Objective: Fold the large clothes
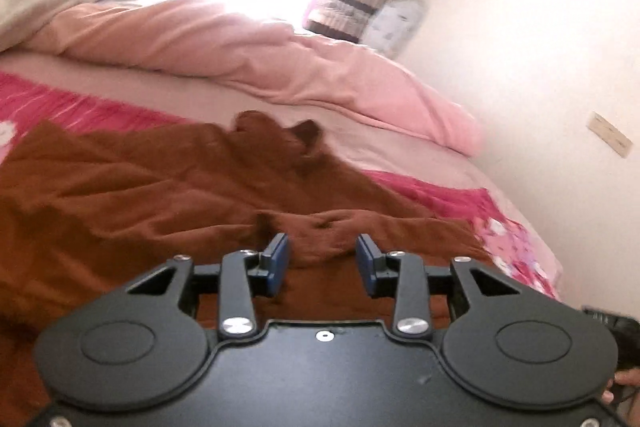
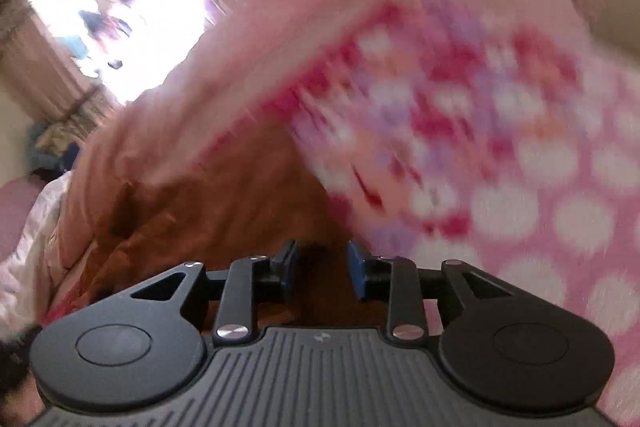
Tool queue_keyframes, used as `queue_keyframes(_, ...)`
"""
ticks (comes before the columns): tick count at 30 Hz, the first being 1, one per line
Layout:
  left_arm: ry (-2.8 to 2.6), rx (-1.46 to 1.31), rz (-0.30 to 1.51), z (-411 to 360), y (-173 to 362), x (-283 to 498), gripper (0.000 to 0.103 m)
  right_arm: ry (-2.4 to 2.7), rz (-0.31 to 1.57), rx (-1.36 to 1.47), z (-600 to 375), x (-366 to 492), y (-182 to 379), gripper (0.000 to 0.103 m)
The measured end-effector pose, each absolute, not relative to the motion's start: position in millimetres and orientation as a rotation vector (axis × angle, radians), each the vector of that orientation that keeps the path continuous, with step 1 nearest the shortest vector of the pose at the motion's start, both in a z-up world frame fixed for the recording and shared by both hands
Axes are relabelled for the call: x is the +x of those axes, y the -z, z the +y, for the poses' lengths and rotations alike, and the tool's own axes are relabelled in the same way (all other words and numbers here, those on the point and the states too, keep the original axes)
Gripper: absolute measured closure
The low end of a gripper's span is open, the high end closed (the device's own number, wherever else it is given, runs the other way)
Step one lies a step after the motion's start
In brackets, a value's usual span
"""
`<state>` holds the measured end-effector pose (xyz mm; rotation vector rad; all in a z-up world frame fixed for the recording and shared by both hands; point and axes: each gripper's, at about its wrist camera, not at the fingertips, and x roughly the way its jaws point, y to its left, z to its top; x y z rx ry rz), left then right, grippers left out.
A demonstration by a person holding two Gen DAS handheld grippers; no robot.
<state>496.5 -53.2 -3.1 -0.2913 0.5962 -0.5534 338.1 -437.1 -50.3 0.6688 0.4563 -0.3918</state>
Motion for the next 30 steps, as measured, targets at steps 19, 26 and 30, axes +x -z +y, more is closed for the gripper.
queue_keyframes(19, 0.545, -0.185, 0.698, -97, 39, 531, 0.066, 0.284, 0.471, 0.448, -419, 411, 73, 0.076)
queue_keyframes(26, 0.518, -0.161, 0.674, -114, 24, 557, 0.063, 0.258, 0.388, 0.372, -420, 448, 41, 0.07)
queue_keyframes(30, 0.479, -0.137, 0.723, -119, 46, 571, 0.062, 0.316, 0.47, 0.337, -426, 481, 57, 0.07)
